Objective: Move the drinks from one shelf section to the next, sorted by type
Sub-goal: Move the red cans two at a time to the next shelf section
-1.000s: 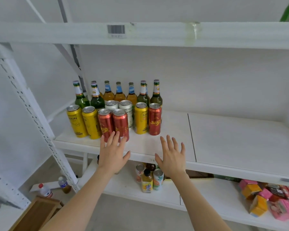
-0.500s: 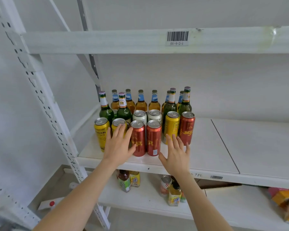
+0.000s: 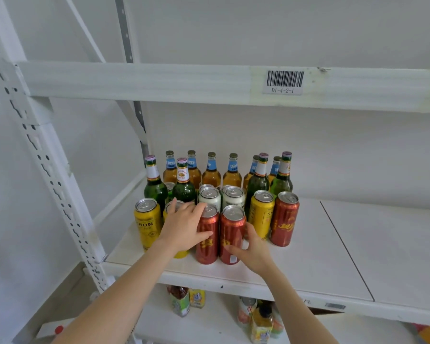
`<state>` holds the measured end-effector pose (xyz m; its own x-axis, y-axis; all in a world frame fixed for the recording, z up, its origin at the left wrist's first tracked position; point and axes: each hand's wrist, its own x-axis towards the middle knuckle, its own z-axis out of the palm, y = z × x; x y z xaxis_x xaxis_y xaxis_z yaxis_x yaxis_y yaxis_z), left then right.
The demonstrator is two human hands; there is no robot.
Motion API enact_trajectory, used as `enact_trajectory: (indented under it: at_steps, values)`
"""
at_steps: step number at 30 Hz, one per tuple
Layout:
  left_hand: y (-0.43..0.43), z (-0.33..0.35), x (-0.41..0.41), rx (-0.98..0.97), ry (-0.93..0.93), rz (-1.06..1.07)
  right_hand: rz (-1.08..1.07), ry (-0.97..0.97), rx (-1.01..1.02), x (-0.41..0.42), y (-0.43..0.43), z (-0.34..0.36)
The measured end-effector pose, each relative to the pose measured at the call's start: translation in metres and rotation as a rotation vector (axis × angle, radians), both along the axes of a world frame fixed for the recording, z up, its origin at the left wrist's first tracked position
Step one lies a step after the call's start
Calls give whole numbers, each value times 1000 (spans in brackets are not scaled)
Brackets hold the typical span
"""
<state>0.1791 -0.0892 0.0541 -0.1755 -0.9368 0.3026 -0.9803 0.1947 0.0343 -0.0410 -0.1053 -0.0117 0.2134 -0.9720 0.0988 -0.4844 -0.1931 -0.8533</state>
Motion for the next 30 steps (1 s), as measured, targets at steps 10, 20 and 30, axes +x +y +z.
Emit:
enact_trajectory:
  at_steps: [10,20,30]
  values:
    - [-6,-2,-7,-44,135,43,-20,-269,95,4,-11,-4]
    - [11,1,-12,-79,226,-27,-130,-394,98,-11,12,-2]
    - [56,17,-16,-7,542,-105,-207,-354,60,-27,64,4]
